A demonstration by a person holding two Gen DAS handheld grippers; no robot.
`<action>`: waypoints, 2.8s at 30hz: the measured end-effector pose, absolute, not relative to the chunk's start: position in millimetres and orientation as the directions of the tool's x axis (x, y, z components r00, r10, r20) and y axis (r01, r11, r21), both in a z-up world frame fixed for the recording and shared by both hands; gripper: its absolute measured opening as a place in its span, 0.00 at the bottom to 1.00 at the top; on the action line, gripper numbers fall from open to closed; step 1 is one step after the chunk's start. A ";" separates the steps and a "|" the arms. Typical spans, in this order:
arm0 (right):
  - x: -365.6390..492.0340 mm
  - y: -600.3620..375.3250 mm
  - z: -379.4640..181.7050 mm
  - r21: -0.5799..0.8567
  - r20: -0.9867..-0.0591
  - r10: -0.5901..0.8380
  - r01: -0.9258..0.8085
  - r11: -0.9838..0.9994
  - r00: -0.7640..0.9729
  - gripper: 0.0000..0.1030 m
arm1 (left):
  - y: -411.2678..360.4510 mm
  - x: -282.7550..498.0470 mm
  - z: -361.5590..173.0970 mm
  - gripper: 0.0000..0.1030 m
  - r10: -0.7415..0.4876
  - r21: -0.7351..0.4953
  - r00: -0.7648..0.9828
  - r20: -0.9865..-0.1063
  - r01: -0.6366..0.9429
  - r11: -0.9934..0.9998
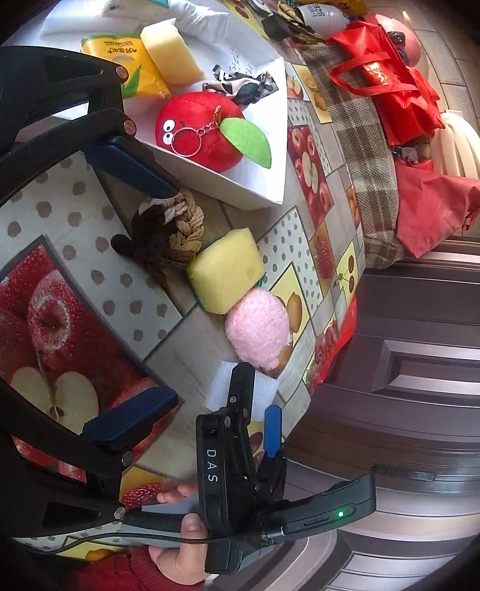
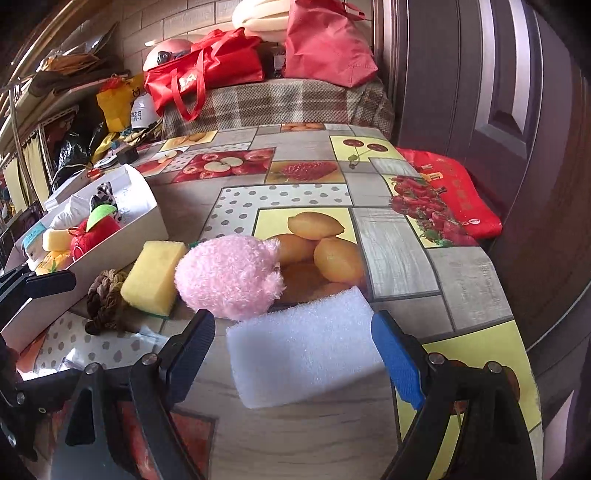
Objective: Organize soft objects
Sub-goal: 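Move the left tool to the brown rope toy while the right tool approaches the white foam block, then lower and close the left tool on the rope toy while the right tool grasps the white foam block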
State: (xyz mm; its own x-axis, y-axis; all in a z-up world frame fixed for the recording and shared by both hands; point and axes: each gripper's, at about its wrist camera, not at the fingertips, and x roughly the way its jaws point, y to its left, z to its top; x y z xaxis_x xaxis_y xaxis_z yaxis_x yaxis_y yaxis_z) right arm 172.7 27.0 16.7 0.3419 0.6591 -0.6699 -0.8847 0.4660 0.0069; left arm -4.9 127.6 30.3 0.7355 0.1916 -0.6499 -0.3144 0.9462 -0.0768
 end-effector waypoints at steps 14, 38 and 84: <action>130.6 15.0 12.8 -0.139 -0.685 0.655 -0.940 0.311 0.318 0.85 | 69.2 -34.5 11.7 0.99 -0.051 -0.133 0.669 -0.742 -0.072 0.989; 151.1 -55.2 25.2 0.117 -0.589 0.748 -0.883 0.454 0.307 0.87 | 90.1 9.0 3.1 0.99 0.034 -0.081 0.622 -0.782 -0.156 0.984; 159.9 -64.6 24.2 -0.072 -0.668 0.586 -0.823 0.563 0.459 0.90 | 99.6 -28.4 11.0 0.80 0.092 -0.093 0.661 -0.745 -0.240 0.966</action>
State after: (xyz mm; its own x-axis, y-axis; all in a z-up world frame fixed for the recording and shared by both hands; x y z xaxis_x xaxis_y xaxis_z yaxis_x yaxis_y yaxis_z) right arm 159.9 -64.6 24.2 0.4591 0.5861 -0.6676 -0.8234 0.5629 -0.0720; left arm -28.4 99.6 11.0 0.6608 0.0924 -0.7449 -0.2403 0.9662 -0.0933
